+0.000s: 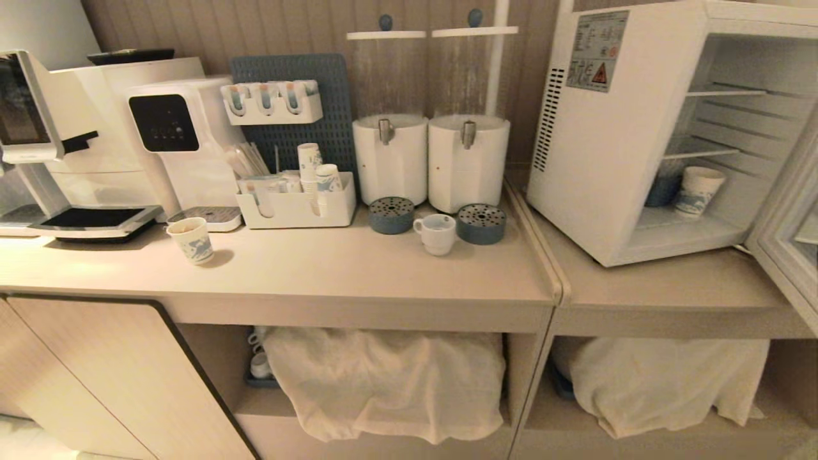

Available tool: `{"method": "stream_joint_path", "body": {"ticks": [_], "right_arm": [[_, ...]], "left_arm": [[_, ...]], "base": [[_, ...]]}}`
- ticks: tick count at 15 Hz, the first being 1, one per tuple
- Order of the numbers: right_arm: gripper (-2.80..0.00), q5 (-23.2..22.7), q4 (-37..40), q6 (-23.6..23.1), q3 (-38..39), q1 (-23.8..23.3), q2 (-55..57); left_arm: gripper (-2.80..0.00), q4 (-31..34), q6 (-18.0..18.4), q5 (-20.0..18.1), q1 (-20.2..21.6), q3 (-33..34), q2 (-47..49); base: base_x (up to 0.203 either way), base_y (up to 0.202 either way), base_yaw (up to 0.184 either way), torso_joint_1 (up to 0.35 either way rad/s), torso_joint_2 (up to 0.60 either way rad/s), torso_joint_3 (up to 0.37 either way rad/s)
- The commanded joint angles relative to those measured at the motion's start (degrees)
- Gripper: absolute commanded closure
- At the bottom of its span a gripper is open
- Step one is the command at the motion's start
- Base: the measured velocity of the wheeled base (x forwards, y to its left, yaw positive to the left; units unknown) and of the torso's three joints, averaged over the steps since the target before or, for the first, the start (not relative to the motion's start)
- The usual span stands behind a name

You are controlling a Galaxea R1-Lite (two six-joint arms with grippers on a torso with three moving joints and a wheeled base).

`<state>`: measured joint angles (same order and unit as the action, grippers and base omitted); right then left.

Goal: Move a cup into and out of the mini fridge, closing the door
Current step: Close the freezer door

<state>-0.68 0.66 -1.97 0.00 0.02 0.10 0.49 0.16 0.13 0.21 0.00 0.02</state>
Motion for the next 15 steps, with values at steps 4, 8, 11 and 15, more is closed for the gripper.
{"method": "stream_joint_path", "body": {"ticks": [4,8,11,15], "right_arm": [[0.0,-0.02,0.13,-0.05,0.0,-0.02,0.08],[0.0,-0.02,0.06,-0.05,0.0,-0.02,0.08],[0.0,-0.02,0.11,-0.05,0.0,-0.02,0.08],[0.0,-0.02,0.13,-0.05,0.0,-0.02,0.08]], "left_arm": [[0.0,0.04,0.19,0.04,-0.03,0.0,-0.02],[0.0,0.22,0.02,0.22,-0.03,-0.09,0.06],[0.0,0.22,0.02,0.22,-0.03,-0.09,0.06],[0.0,0.13,0.02,0.13,-0.03,-0.09,-0.02]], "base": [[-0.016,-0.059,-0.003,0.003,0.01,0.002],[0.0,-0.183,-0.002,0.004,0.0,0.005],[0.001,-0.191,0.0,0.001,0.0,0.002],[0.001,-0.194,0.002,0.002,0.0,0.001]]}}
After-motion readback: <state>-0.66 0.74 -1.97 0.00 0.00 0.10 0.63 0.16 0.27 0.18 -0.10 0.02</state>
